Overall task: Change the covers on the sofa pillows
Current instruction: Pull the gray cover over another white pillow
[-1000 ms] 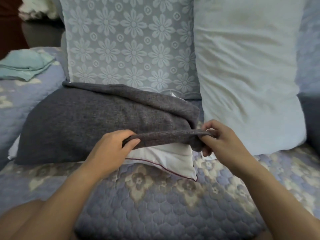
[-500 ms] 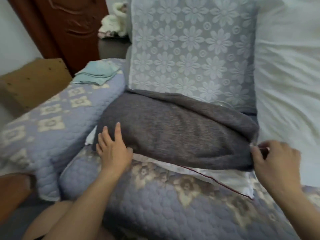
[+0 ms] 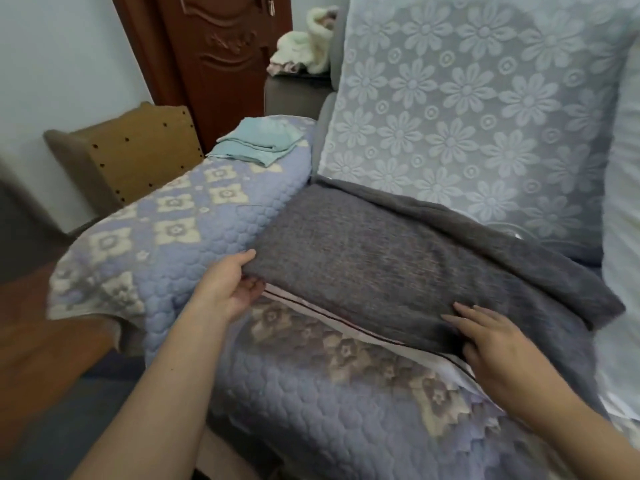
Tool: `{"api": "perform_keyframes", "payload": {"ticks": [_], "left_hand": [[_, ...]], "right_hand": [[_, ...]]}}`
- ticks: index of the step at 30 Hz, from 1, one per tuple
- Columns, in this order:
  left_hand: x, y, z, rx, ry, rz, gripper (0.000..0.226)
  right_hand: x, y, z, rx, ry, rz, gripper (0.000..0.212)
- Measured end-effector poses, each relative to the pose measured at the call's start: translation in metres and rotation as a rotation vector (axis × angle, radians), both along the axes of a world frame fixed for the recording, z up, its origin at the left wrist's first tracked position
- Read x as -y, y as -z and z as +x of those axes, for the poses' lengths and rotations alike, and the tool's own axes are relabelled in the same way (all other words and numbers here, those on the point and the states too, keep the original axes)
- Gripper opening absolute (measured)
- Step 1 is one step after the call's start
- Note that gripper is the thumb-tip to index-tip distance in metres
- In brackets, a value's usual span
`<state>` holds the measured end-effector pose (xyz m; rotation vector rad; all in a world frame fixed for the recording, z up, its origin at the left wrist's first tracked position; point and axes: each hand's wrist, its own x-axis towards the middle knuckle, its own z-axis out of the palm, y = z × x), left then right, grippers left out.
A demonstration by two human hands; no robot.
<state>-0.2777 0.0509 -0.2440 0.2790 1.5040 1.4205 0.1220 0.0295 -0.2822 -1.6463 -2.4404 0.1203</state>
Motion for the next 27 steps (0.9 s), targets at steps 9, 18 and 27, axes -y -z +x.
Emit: {"api": "perform_keyframes", "payload": {"ticks": [9, 18, 27], "left_hand": [[0.023, 0.034, -0.021, -1.268, 1.001, -0.747, 0.026], [0.004, 0.026, -0.008, -1.272, 0.319, -0.095, 0.034], [-0.003, -0.003, 0.067, 0.014, 0.328, 0.165, 0.046]], "right_hand": [[-0.120, -0.074, -0.024, 0.030, 0.218, 0.092, 0.085], [-0.038, -0.051, -0.016, 0.132, -0.325, 0.471, 0.039], [0.022, -0.021, 0.048, 0.106, -0.067, 0.438, 0.048]]}}
